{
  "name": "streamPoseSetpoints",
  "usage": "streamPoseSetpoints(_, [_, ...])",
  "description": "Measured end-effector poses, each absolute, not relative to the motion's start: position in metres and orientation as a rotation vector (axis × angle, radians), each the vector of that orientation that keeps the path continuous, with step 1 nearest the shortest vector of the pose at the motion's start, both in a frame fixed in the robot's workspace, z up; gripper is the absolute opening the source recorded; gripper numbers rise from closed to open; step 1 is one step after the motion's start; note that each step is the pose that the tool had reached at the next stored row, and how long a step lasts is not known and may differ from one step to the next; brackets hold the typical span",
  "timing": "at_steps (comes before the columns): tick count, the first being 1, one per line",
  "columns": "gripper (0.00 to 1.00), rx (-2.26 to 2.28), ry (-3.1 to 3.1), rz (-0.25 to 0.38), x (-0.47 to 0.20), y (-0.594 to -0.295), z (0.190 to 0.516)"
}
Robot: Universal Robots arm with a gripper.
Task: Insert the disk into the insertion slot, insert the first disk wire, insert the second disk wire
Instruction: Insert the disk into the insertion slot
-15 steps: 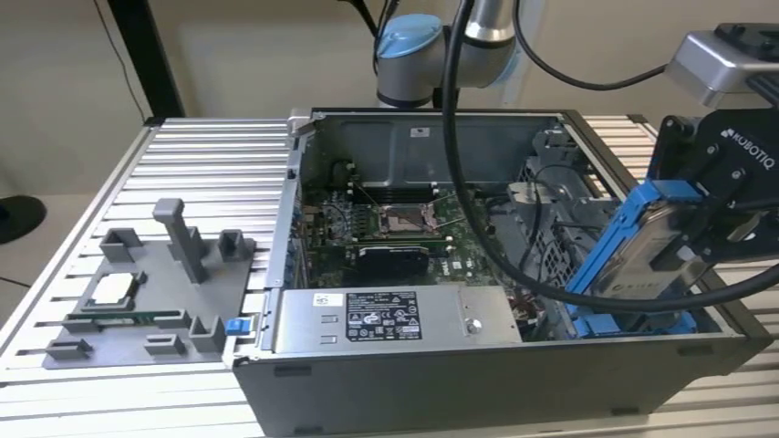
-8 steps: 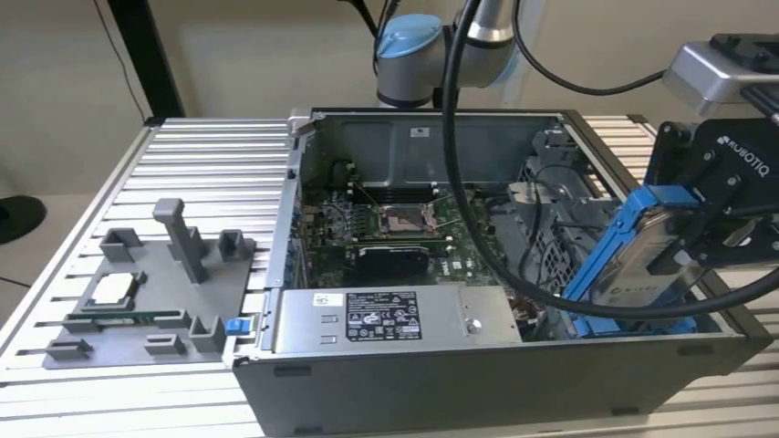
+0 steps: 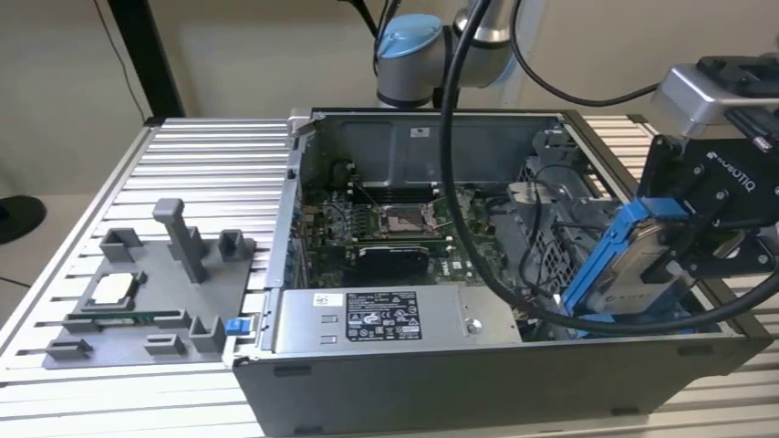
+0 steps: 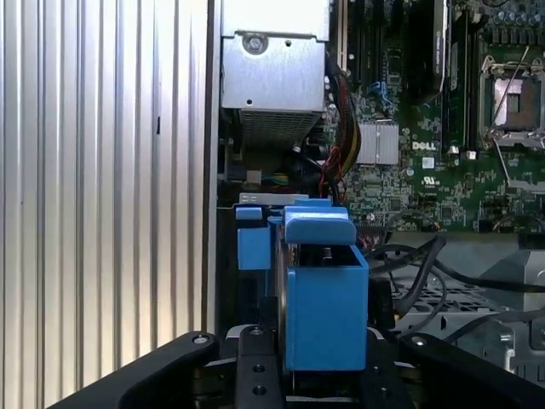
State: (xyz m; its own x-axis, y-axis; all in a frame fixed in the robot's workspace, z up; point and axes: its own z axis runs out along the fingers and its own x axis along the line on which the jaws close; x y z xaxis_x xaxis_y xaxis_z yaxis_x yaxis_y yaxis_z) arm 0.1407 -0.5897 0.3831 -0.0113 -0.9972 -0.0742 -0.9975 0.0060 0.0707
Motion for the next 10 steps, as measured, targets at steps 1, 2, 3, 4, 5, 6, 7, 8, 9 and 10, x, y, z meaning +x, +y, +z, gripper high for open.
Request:
streamPoseSetpoints(1, [0.0,-2.207,2.226,0.161,0.1407,-0.5896,0.3813])
streamPoseSetpoints(2, [0.0,-2.207,2.226,0.161,0.1407,-0.5897,0.3794])
streamPoseSetpoints(3, [0.0,-2.207,2.226,0.161,0.1407,-0.5896,0.3777])
streamPoseSetpoints(4, [0.0,-2.207,2.226,0.161,0.1407,-0.5897,0.3758])
streamPoseSetpoints(5, [0.0,-2.207,2.226,0.161,0.1407,-0.5897,0.374])
streamPoseSetpoints(6, [0.0,-2.207,2.226,0.161,0.1407,-0.5897,0.3726])
streamPoseSetpoints(7, [0.0,-2.207,2.226,0.161,0.1407,-0.5896,0.3724])
streamPoseSetpoints(8, [0.0,-2.207,2.226,0.161,0.1407,-0.5896,0.3724])
streamPoseSetpoints(9, [0.0,-2.207,2.226,0.161,0.1407,-0.5897,0.3724])
streamPoseSetpoints(10, [0.0,-2.207,2.226,0.161,0.1407,-0.5897,0.3724])
